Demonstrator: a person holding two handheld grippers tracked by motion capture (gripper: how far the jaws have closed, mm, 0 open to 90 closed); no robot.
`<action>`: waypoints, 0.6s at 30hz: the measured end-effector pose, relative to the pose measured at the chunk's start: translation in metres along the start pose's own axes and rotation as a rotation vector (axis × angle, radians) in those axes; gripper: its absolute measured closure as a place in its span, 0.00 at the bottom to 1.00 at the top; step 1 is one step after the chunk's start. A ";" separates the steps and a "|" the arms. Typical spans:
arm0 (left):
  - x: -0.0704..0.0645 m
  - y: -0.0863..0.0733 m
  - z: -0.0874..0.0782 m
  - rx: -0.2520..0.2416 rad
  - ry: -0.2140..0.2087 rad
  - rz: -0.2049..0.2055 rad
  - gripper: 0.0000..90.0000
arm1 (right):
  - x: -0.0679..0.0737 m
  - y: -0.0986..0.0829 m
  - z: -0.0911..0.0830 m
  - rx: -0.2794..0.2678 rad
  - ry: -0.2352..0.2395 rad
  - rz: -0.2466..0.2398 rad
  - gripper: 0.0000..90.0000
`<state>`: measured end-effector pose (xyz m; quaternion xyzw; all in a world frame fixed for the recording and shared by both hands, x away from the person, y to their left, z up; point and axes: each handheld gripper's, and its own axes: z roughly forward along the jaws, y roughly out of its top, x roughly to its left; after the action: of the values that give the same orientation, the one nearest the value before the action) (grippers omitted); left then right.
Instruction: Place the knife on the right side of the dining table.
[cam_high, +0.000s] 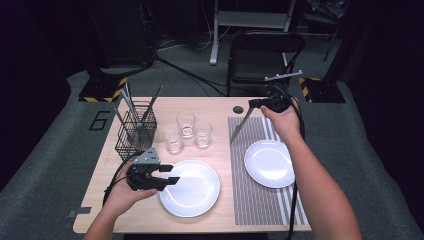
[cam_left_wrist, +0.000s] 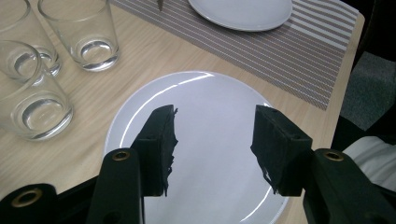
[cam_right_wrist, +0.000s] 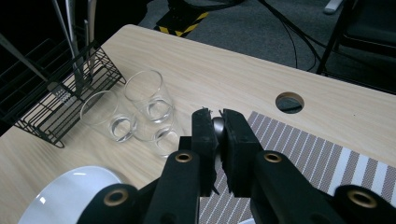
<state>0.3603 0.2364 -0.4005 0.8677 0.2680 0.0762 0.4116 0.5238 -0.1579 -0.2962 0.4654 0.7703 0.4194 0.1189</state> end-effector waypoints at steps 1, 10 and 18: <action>0.000 0.000 0.000 0.000 0.001 0.000 0.54 | -0.002 0.000 0.000 0.000 -0.002 0.012 0.93; 0.002 -0.001 -0.001 -0.003 0.006 -0.010 0.54 | -0.022 -0.002 0.004 -0.019 -0.018 0.083 0.93; 0.004 -0.004 -0.002 -0.010 0.021 -0.020 0.54 | -0.038 -0.003 0.006 -0.040 -0.033 0.145 0.93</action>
<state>0.3611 0.2415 -0.4028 0.8621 0.2804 0.0827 0.4139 0.5462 -0.1864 -0.3105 0.5245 0.7237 0.4346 0.1104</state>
